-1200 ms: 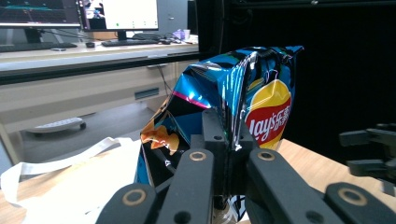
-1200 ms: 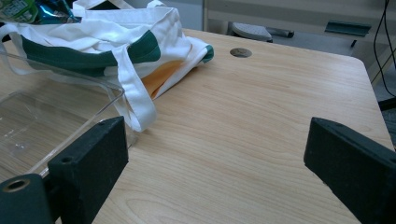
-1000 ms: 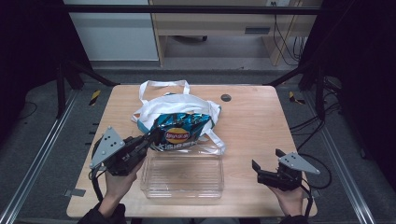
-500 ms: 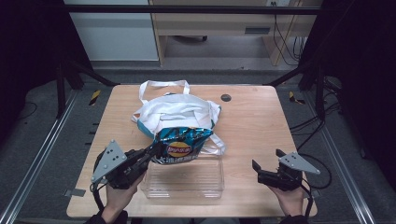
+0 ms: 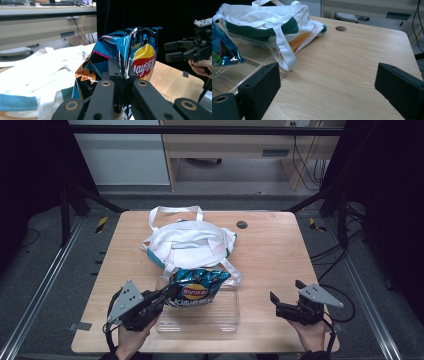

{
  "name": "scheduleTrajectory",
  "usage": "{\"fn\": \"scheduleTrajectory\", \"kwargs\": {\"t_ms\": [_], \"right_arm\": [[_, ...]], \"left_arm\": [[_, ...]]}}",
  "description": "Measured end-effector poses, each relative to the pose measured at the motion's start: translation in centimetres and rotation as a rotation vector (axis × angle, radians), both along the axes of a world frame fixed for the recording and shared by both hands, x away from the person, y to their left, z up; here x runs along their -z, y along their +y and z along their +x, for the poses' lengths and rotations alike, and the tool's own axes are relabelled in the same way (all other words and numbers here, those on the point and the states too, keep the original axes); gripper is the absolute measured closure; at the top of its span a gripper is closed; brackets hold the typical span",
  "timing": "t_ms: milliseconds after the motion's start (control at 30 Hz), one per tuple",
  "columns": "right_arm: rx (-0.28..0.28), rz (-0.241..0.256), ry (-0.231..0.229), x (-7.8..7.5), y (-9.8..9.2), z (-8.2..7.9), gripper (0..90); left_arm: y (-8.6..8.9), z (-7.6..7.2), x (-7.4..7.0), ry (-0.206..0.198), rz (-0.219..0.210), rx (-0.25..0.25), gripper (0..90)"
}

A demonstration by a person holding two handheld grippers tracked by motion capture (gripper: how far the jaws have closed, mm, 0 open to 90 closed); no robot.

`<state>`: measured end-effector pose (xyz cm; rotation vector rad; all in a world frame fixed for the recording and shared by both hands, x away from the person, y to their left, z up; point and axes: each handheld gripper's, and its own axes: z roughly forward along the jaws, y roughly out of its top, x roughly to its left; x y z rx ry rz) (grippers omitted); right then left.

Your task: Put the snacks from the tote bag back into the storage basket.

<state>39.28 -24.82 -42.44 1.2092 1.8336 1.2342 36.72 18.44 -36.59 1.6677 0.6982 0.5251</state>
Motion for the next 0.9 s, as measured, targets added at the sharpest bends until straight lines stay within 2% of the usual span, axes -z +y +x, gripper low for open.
{"fn": "scheduleTrajectory", "kwargs": {"t_ms": [367,667,900], "right_arm": [[-0.001,0.0,-0.003,0.0,0.0,-0.1,6.7],[-0.004,-0.001,-0.004,-0.1,0.1,-0.1,6.7],[-0.005,-0.004,-0.003,0.0,0.1,-0.1,6.7]], "left_arm": [[-0.2,-0.1,1.3,0.043,-0.001,0.005,89.7],[-0.4,0.5,2.5,0.088,-0.007,0.023,89.6],[-0.1,1.0,2.9,0.101,-0.01,0.005,89.0]]}}
